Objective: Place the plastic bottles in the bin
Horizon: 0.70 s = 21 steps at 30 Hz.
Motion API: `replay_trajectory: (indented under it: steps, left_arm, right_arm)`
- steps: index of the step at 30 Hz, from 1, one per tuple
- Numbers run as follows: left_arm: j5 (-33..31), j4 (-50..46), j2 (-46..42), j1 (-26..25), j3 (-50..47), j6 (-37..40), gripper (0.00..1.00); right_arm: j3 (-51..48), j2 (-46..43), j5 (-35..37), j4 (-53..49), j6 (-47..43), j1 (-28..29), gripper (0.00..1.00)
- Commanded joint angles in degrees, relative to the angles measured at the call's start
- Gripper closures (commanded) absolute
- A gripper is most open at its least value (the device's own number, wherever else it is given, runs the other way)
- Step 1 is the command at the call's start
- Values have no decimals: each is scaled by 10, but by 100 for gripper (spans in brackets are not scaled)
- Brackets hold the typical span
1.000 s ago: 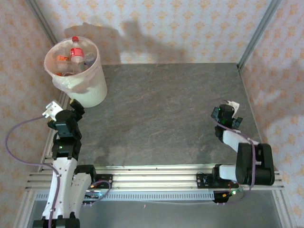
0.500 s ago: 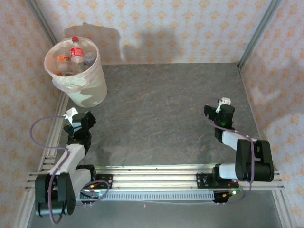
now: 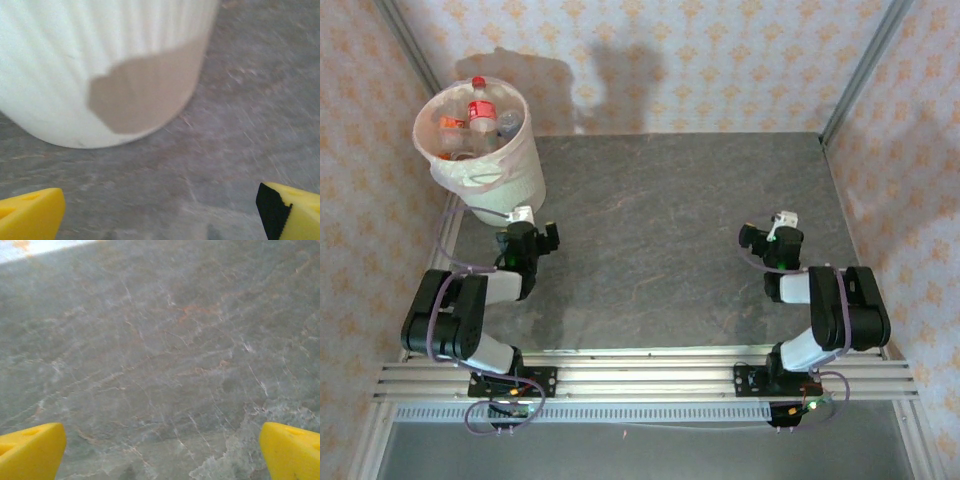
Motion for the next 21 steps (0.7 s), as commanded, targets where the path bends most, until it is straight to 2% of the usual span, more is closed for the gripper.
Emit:
replay_trajectory:
  steps: [1,3,8,21]
  left_arm:
    - [-58,48,-5,-2,3,20,0]
    - [-97,60,-4,-5,-3,7,0]
    - [-118,61,-3,-7,-3,2,0]
    - [-123,62,-4,-7,-3,2,0]
  right_arm:
    - [31,1,76,-2,0,21,1]
    - [28,1,77,2,1,21,1]
    - [29,-1,76,-3,0,21,1]
    - [31,0,75,-6,-1,21,1]
